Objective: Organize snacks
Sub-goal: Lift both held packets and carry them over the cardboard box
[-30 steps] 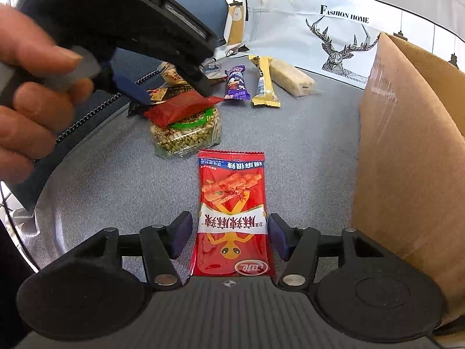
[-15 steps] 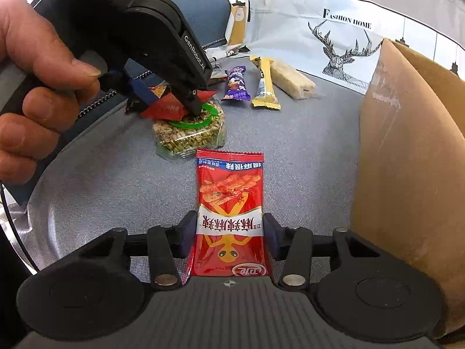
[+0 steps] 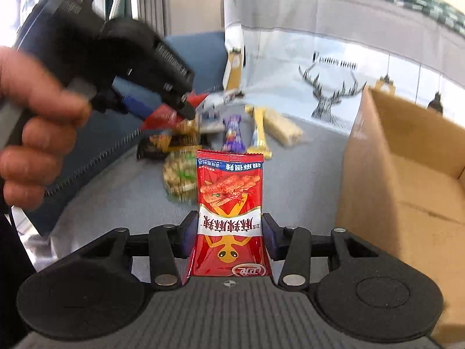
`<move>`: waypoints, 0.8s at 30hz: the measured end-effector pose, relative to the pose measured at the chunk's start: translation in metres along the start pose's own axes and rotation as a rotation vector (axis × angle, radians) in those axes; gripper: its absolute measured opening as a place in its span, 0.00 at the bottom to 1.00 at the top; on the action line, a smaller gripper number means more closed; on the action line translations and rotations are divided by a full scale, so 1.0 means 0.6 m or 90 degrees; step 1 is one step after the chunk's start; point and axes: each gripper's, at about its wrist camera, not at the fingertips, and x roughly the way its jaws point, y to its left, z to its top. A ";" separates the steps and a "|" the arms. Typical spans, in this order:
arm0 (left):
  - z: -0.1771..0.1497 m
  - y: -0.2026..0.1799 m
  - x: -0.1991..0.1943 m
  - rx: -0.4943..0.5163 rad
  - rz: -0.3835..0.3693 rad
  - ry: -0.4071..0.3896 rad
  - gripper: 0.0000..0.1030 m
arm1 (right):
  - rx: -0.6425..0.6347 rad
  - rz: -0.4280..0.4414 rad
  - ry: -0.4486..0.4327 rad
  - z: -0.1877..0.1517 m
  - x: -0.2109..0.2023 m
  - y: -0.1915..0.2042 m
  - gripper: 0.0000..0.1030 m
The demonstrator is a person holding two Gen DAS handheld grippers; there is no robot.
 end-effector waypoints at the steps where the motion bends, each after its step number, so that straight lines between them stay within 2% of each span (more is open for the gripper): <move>1: -0.002 0.000 -0.009 -0.003 -0.002 -0.010 0.48 | 0.004 -0.003 -0.011 0.008 -0.010 -0.002 0.46; 8: -0.009 -0.021 -0.062 -0.008 -0.033 -0.077 0.48 | 0.024 -0.034 -0.097 0.068 -0.107 -0.028 0.46; 15: -0.005 -0.088 -0.058 0.033 -0.079 -0.117 0.48 | 0.026 -0.096 -0.209 0.134 -0.189 -0.130 0.46; 20: -0.010 -0.142 -0.049 0.077 -0.115 -0.135 0.48 | 0.066 -0.172 -0.219 0.133 -0.185 -0.235 0.46; 24: -0.015 -0.181 -0.037 0.099 -0.133 -0.136 0.48 | 0.138 -0.210 -0.193 0.089 -0.167 -0.293 0.46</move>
